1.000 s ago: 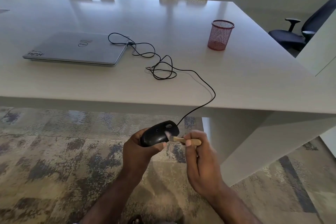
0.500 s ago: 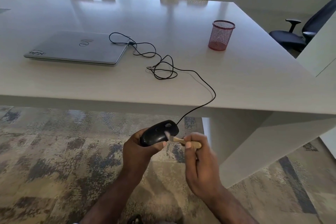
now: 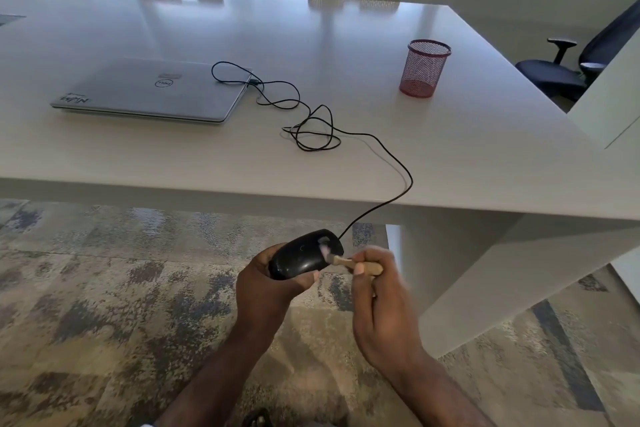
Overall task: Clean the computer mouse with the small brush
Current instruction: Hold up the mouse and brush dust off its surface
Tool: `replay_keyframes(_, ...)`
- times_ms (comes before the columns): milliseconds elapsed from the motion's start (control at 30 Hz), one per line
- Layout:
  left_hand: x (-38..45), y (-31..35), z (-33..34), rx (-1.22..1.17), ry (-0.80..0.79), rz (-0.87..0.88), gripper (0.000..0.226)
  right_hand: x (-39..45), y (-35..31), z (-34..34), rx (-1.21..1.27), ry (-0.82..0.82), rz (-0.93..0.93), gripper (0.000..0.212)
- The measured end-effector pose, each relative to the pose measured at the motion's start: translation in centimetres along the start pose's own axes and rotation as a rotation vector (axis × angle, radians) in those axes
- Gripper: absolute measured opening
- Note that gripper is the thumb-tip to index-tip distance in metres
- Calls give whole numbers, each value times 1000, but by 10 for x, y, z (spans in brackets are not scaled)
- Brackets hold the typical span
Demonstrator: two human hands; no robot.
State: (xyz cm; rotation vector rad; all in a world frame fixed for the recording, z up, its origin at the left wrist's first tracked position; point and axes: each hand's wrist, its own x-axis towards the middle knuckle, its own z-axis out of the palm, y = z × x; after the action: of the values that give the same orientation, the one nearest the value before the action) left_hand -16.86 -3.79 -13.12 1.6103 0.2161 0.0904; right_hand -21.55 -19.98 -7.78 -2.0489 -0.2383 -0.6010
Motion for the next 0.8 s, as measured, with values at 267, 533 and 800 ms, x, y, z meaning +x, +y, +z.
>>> replay_keyframes(267, -1, -2, 3, 98, -14, 49, 56, -4, -13, 7, 80, -181, -85, 9)
replay_keyframes(533, -6, 4, 1, 97, -6, 88, 55, 5, -2, -1, 4, -16, 14, 14)
replay_keyframes(800, -6, -1, 3, 144, -34, 105, 57, -2, -12, 4, 84, -205, -41, 11)
